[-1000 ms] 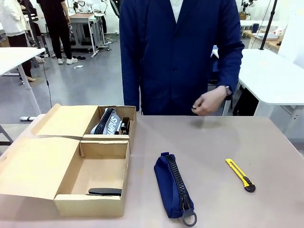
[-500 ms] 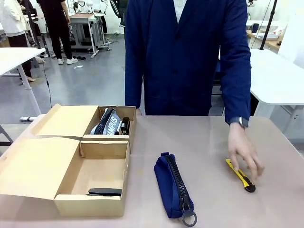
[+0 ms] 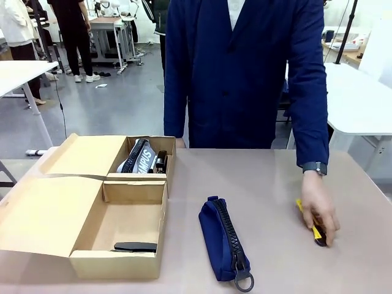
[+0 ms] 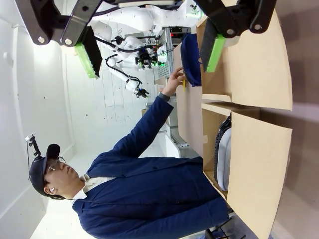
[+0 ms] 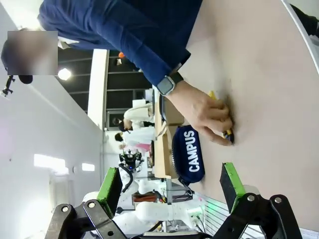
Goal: Place items inside the box.
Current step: Pick up a Pencil pouch or Stapler and place it inside the Mailer Box closest to the robot.
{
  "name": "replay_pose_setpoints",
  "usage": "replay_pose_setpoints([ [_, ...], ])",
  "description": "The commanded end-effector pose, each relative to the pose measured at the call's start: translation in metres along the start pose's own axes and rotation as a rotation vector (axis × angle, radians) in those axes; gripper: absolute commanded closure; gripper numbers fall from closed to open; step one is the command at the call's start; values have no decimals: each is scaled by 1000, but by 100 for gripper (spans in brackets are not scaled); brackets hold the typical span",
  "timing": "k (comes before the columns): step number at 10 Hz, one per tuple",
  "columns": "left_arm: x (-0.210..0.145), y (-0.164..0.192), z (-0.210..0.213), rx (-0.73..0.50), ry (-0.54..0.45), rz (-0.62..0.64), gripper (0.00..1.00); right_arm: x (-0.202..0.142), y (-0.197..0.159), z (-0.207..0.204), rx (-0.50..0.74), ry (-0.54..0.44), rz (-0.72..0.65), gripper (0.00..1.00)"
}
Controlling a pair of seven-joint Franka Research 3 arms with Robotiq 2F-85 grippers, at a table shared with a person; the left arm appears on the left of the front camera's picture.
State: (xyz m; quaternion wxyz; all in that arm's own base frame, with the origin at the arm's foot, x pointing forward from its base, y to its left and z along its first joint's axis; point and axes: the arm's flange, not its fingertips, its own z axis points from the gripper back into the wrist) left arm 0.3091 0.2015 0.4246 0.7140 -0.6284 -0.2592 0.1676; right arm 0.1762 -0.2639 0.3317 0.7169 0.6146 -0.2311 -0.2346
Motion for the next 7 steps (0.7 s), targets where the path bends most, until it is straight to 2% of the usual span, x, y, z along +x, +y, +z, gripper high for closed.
replay_pose_setpoints([
  [1,-1,-1,-1,-19,-4,-19,0,-1,10,-31,-12,29,35,0],
  [5,-1,-1,-1,-19,-4,-19,0,-9,36,-64,-104,83,76,0],
  [6,-1,-1,-1,-19,-4,-19,0,-21,53,-90,-161,87,83,0],
  [7,-1,-1,-1,-19,-4,-19,0,-42,75,-130,-219,140,105,0],
])
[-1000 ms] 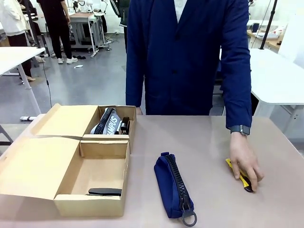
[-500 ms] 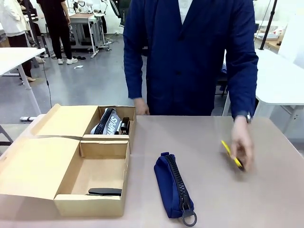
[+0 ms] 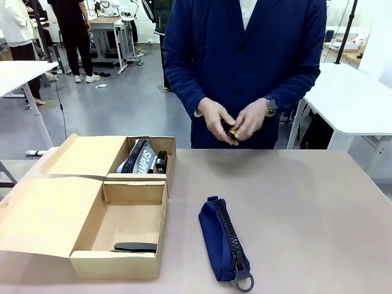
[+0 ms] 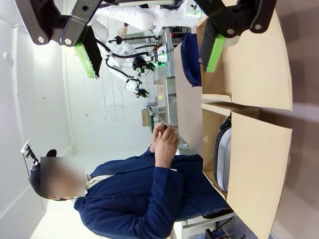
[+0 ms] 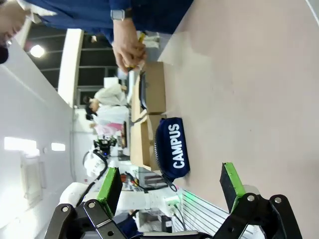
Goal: Place items inside the box.
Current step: Pick up a Pencil pouch or Stapler and place it inside the Mailer Box closest to the robot.
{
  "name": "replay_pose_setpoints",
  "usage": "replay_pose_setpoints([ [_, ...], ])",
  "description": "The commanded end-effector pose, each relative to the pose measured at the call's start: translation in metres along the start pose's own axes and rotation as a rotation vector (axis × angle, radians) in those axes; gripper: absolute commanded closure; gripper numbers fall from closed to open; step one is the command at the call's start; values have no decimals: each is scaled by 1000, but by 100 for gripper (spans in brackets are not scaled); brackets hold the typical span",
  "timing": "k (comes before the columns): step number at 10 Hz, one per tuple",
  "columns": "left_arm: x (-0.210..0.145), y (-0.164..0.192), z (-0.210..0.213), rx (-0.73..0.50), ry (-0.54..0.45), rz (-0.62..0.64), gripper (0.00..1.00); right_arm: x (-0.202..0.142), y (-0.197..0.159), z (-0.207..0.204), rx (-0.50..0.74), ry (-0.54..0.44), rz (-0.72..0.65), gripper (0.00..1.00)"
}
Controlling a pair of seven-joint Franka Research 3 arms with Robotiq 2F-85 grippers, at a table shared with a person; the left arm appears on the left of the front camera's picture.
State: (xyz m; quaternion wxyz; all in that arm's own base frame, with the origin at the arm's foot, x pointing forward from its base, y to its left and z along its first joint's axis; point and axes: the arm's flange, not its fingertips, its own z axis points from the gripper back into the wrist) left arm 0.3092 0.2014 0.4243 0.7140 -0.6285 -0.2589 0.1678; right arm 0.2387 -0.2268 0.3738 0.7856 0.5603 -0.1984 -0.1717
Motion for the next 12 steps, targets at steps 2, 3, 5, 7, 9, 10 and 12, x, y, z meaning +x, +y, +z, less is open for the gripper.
replay_pose_setpoints([
  [2,-1,-1,-1,-19,-4,-20,0,-88,91,-157,-233,152,41,0],
  [3,-1,-1,-1,-19,-4,-20,0,-102,106,-206,-319,210,49,0],
  [5,-1,-1,-1,-19,-4,-20,0,-145,123,-298,-427,365,179,0],
  [7,-1,-1,-1,-19,-4,-20,0,-198,126,-358,-473,407,292,0],
  [9,-1,-1,-1,-19,-4,-20,0,-74,169,-313,-443,463,241,0],
  [10,-1,-1,-1,-19,-4,-20,0,-74,169,-313,-443,463,241,0],
  [12,-1,-1,-1,-19,-4,-20,0,-74,169,-313,-443,463,241,0],
])
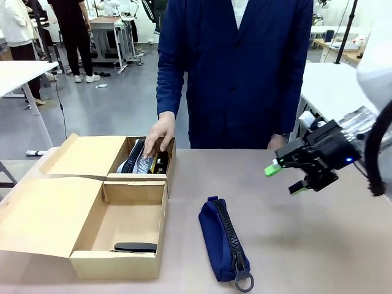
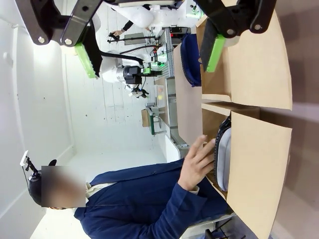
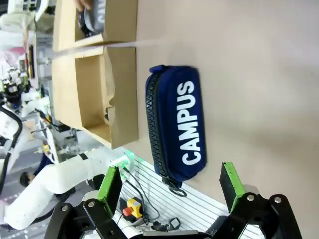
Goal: Place items inside the box.
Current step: Pick up a Pencil pouch or Stapler and place it inside the Mailer Box closest to the robot.
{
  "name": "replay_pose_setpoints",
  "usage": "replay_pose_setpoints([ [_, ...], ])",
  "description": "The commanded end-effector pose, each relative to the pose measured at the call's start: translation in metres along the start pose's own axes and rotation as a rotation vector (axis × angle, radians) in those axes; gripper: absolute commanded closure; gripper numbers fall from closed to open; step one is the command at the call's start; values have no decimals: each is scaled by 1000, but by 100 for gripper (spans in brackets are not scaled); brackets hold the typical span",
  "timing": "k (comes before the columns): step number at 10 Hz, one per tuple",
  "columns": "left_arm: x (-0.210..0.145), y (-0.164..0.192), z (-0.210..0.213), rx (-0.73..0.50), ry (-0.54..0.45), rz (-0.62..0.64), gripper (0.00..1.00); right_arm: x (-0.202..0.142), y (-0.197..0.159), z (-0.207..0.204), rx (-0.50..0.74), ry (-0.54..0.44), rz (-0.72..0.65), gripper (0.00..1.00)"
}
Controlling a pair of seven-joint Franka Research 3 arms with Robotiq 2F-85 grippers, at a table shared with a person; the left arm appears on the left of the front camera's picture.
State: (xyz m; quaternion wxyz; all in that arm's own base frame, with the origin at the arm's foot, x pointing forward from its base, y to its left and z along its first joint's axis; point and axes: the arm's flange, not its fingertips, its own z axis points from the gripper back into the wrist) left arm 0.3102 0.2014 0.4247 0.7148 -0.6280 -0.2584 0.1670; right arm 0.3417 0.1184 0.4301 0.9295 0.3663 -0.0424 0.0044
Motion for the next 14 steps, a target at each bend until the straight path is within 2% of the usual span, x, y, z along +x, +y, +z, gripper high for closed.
replay_pose_setpoints([
  [1,-2,-1,0,-21,-6,-19,0,-5,14,-19,-16,13,27,0],
  [2,-2,-1,0,-21,-6,-19,0,-10,30,-34,-156,39,65,0],
  [4,-2,-1,0,-21,-6,-19,0,-34,68,-67,-313,8,72,0],
  [6,-2,-1,0,-21,-6,-19,0,-63,103,-108,-390,37,125,0],
  [8,-2,-1,0,-21,-6,-19,0,-77,124,-147,-465,56,179,0],
  [9,-2,-1,0,-21,-6,-19,0,-76,130,-171,-538,78,193,0],
  [11,-2,-1,0,-21,-6,-19,0,-66,123,-193,-631,50,146,0],
  [14,-2,-1,0,-21,-6,-19,0,-64,116,-202,-647,72,166,0],
])
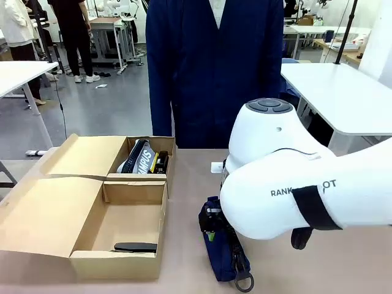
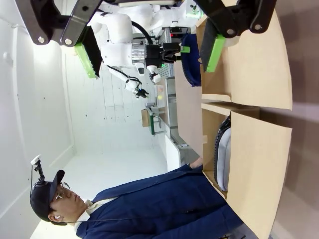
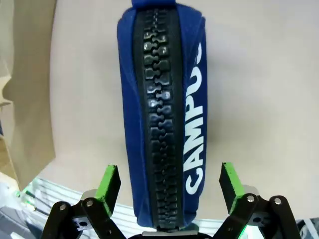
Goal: Place items inside the box.
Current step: Pick up a Pencil pouch or Stapler and place it inside the Mailer Box closest to the robot.
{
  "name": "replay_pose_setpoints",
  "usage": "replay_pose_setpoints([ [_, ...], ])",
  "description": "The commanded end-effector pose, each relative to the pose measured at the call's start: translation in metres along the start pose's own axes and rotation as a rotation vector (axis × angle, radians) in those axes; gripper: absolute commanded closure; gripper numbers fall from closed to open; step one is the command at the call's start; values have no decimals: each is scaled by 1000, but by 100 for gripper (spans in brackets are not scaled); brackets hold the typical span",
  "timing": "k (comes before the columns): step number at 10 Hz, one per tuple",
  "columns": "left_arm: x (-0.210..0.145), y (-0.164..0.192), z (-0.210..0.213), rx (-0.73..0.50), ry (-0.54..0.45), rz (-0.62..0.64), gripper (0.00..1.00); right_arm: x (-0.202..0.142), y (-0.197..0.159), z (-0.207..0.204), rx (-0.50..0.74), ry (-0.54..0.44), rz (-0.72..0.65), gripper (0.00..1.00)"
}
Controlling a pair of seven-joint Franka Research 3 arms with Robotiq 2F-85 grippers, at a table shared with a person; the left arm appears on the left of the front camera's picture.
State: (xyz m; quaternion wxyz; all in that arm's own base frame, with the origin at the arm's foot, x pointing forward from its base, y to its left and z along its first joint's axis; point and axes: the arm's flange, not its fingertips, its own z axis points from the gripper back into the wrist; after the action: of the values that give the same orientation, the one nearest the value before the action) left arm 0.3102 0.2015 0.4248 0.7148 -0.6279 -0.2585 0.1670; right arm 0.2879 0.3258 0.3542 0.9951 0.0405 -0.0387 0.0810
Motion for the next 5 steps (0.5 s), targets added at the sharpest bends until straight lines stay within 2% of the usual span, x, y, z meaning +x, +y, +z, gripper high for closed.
replay_pose_setpoints([
  [1,-2,-1,0,-21,-6,-19,0,7,16,-6,8,13,-2,0],
  [3,-2,-1,0,-21,-6,-19,0,8,17,-8,17,8,-7,0],
  [4,-2,-1,0,-21,-6,-19,0,9,16,-8,7,-12,-15,12],
  [5,-2,-1,0,-21,-6,-19,0,9,16,-7,11,5,-18,59],
])
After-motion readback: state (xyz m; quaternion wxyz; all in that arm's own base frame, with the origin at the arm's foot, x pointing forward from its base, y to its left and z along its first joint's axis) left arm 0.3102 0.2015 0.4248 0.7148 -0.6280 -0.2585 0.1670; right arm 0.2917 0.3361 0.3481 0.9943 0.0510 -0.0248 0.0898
